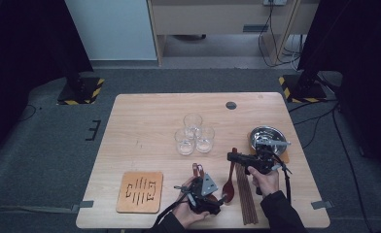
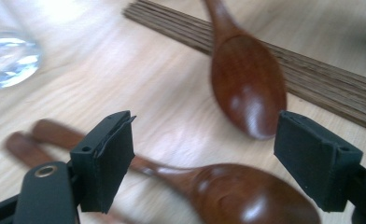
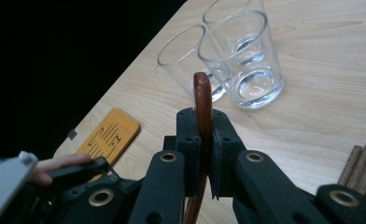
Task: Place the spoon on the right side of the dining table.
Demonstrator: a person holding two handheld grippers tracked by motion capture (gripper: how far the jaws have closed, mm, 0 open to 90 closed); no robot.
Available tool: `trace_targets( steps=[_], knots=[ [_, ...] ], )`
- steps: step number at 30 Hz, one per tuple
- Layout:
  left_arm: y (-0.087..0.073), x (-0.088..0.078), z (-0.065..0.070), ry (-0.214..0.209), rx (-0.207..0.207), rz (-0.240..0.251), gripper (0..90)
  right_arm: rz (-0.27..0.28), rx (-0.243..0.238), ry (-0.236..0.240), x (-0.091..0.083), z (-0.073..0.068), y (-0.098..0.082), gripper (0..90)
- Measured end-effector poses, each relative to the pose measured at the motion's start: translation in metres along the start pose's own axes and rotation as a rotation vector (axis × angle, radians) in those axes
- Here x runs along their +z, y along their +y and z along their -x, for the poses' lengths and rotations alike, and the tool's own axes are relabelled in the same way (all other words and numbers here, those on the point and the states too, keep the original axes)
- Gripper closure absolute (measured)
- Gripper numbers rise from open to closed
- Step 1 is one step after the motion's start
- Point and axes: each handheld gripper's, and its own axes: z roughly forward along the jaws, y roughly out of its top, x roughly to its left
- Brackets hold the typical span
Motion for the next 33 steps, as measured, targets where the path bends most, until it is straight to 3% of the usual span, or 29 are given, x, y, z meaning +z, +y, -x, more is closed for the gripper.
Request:
trace_targets(
  steps=[10, 22, 33],
  knots=[
    [-0.025, -0.041, -0.039, 0.091, -0.113, 0.033, 19.1, 0.04, -0.009, -0.031, -0.007, 0.0, 0.005, 84.7],
    [-0.067, -0.082, -0.088, 0.226, -0.252, 0.046, 18.8, 0.077, -0.014, -0.059, -0.016, 0.002, 0.011, 84.7],
    [-0.095, -0.098, -0.119, 0.339, -0.351, 0.016, 17.4, 0.104, -0.024, -0.075, -0.019, 0.002, 0.017, 84.7]
  ],
)
